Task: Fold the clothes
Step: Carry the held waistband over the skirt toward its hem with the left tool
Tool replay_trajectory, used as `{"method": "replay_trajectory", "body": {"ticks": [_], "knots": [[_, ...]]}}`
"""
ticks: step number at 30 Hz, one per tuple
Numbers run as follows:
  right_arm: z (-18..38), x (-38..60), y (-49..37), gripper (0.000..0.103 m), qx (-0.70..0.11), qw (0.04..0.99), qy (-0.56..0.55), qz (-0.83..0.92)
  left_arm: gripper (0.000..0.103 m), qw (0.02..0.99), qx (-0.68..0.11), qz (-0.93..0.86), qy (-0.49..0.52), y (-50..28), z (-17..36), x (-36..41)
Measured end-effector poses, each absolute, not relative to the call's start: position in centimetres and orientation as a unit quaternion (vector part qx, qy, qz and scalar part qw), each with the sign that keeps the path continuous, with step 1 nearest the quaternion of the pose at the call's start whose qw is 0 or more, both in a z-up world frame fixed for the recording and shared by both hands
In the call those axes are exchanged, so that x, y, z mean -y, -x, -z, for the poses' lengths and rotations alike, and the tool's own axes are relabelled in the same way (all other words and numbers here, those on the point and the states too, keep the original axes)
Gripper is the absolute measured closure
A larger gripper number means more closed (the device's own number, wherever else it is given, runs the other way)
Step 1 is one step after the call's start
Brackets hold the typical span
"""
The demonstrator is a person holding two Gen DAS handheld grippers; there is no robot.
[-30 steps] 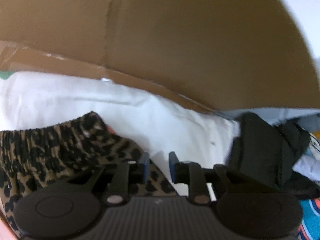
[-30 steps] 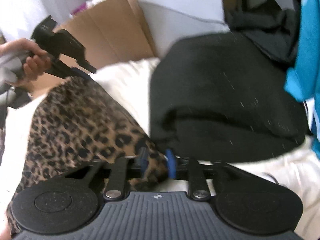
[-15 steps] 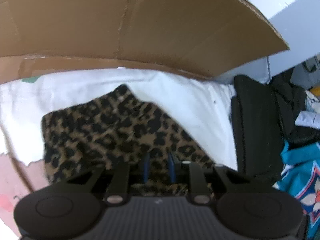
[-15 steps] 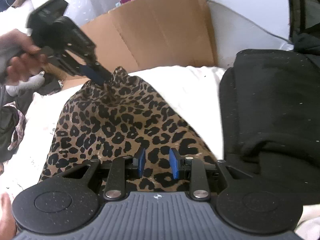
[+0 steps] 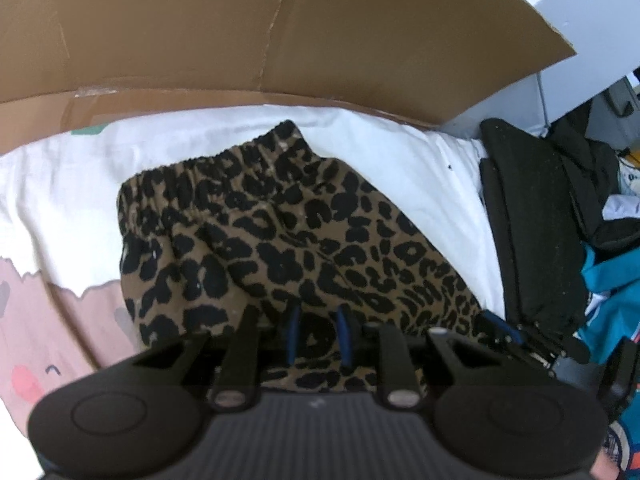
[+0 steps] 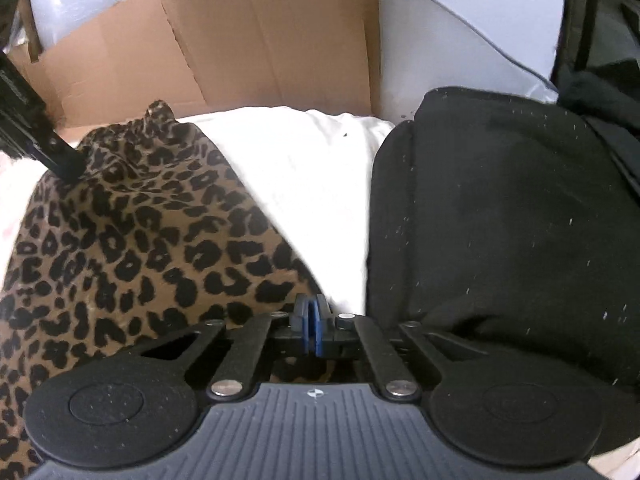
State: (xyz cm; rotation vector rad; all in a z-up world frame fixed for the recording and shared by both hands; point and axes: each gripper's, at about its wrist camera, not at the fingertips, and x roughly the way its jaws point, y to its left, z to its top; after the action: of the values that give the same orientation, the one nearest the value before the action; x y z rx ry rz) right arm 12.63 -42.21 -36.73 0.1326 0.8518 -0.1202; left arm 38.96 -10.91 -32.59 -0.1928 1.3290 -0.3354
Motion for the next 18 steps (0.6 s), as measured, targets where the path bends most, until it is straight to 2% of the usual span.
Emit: {"method": "replay_trajectory", "body": {"ticks": [5,7,10,18], "knots": [[35.9,42.7,-12.5,0.093,-0.403,0.911,-0.081,0.043,0.082,0.777,-0.604,0.163,0.076,-38.0,32.1,10.1],[36.0,42.9,-12.5,0.083,-0.410,0.908,-0.080,0.031,0.079,0.780,-0.599,0.164,0.074,-37.6,31.9,9.5],[36.4,42.9,-12.7,0.083,-0.420,0.905,-0.063,0.016,0.072,0.785,-0.592,0.165,0.072,-37.0,31.7,8.5],[36.5,42.7,-14.1,0.083,-0.451,0.892,-0.015,-0.031,0.072,0.810,-0.550,0.174,0.105,-34.9,33.0,6.4]]}}
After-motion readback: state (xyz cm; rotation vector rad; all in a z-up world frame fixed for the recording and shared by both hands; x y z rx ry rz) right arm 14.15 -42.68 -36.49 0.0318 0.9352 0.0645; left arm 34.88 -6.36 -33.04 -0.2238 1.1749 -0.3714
